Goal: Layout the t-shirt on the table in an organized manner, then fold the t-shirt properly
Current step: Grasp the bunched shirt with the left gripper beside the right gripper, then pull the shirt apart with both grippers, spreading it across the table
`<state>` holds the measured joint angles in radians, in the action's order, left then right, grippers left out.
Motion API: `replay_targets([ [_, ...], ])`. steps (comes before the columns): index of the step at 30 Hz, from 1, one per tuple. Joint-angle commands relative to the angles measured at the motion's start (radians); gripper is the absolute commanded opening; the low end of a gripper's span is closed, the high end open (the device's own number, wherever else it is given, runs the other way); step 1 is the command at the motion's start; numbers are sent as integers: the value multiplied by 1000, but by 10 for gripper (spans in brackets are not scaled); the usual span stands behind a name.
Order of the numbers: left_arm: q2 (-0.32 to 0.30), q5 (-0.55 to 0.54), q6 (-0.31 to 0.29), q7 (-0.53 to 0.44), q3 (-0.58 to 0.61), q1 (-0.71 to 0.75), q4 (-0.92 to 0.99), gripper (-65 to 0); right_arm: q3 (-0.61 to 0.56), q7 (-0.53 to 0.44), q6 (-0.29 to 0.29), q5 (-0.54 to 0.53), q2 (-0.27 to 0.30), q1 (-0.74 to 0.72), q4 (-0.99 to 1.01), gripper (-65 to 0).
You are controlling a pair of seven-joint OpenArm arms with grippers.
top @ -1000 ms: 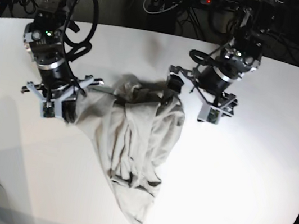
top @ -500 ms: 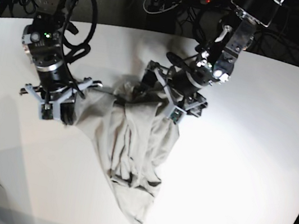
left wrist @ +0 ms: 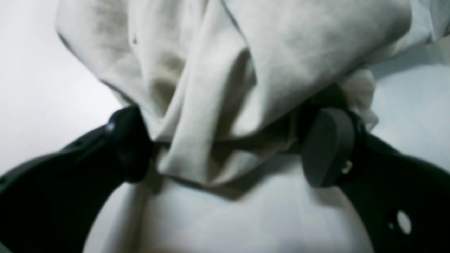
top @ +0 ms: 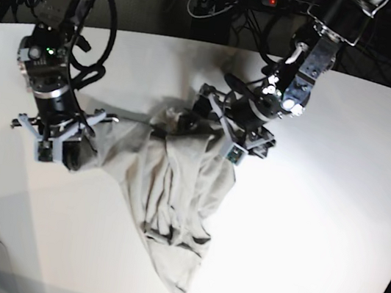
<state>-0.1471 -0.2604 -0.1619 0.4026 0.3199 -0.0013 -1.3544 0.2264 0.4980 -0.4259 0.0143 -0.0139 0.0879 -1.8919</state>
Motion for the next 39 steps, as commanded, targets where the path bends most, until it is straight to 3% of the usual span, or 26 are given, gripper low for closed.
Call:
replay_targets([
  [1, -1, -3, 0, 6, -3, -12, -9, -106, 1, -28, 0, -14, 5, -23, -21, -650],
  [4, -1, -3, 0, 8, -3, -12, -17, -376, 23, -28, 0, -14, 10, -40, -21, -650],
  [6, -1, 0, 11, 11, -6, -13, -13, -614, 49, -28, 0, -14, 18, -67, -21, -650],
  [7, -1, 5, 11, 12, -15, -13, -12, -650, 63, -26, 0, -14, 18, -78, -21, -650],
  [8, -3, 6, 11, 12, -37, -12, -10, -650, 80, -12, 0, -14, 19, -90, -21, -650],
  [10, -3, 6, 5, 14, -90, -6, -9, -589, 110, 41, 0, -14, 21, -133, -21, -650],
  [15, -50, -3, 3, 14, -198, -1, -18, -647, 172, 140, -6, -14, 21, -228, -21, -650],
  [24, -179, -3, 3, 17, -331, 21, -204, -646, 173, 150, -3, -15, 39, -313, -79, -650],
  [31, -197, -3, 0, 298, -545, -75, -357, -646, 172, 271, -6, -21, 25, -400, -108, -650],
  [35, -197, 6, 0, 368, -557, -154, -337, -646, 159, 276, -6, -21, -10, -428, -90, -650],
  [39, -194, 6, 0, 364, -525, -234, -210, -644, 97, 275, -1, -21, -19, -455, -16, -650],
])
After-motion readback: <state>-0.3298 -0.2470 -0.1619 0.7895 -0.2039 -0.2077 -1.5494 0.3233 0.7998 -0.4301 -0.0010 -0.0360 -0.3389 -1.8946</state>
